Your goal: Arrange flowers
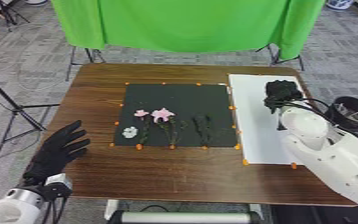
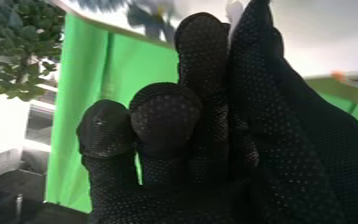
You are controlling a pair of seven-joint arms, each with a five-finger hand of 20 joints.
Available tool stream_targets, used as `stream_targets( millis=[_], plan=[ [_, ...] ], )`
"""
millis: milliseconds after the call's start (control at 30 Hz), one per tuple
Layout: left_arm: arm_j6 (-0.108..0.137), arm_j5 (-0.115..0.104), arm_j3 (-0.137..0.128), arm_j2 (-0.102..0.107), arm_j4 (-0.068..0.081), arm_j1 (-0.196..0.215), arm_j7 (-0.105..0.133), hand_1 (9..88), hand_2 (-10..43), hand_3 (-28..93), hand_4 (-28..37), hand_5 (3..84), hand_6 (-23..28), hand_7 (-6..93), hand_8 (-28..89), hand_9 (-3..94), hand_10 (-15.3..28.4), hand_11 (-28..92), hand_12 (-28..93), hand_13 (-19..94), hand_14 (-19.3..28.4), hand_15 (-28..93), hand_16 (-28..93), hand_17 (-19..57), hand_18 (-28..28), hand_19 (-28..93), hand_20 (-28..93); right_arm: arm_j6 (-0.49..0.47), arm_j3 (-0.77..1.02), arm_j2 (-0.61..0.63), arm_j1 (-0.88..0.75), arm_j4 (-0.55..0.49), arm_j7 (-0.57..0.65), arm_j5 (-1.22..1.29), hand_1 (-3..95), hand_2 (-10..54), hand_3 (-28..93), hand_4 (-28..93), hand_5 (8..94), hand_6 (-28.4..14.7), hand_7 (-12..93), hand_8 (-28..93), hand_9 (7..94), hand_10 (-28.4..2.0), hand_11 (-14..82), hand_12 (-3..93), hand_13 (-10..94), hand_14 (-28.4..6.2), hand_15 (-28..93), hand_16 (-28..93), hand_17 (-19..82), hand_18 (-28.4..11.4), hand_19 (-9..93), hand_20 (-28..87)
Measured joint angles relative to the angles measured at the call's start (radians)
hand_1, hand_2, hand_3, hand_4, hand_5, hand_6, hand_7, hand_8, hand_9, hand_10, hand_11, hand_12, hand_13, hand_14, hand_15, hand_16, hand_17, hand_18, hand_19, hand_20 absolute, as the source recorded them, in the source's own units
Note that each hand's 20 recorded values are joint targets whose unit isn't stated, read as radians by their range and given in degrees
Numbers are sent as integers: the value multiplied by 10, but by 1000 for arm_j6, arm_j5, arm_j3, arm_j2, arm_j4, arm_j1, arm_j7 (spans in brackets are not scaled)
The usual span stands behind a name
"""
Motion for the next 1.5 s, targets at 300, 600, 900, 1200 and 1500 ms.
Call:
stream_targets(
  millis=[300,600,900,1200,1500],
  plan=[
    [0,1,1,-1,0,-1,-1,262,11,702,-241,270,31,209,-111,247,127,206,151,207,170,318,-7,-100,230,445,74,36,64,-15,-39,-163,-95,-26,468,-95,837,-283,720,43,465,2,893,-42,169,493,761,-44,706,320,398,-196,932,509],
    [0,1,6,-2,0,-7,-2,262,11,701,-242,270,31,209,-111,247,127,205,151,206,169,316,-7,-101,230,445,74,45,-7,-131,-2,-219,-191,-64,465,-95,843,-283,721,42,464,-1,893,-42,170,494,757,-45,710,323,396,-196,932,512],
    [1,2,14,-2,1,-17,-4,262,11,701,-243,270,31,209,-110,247,127,204,150,207,170,317,-6,-100,230,446,74,28,-83,-254,41,-194,-254,-89,448,-95,857,-262,721,43,471,7,894,-43,171,494,756,-44,711,322,395,-196,932,514],
    [-1,2,22,-2,4,-28,-7,262,12,700,-242,270,31,209,-110,246,127,205,151,207,169,316,-7,-100,230,446,73,4,-147,-292,62,-170,-268,-112,446,-95,854,-255,723,42,473,7,892,-43,177,502,754,-44,713,323,395,-196,932,515],
    [-8,7,23,-4,9,-39,-19,262,12,701,-241,270,31,209,-110,247,127,205,151,207,170,320,-7,-100,230,446,73,-12,-153,-292,44,-173,-270,-111,443,-95,850,-255,720,43,476,9,891,-43,179,502,751,-46,716,325,393,-195,932,516]
  ],
)
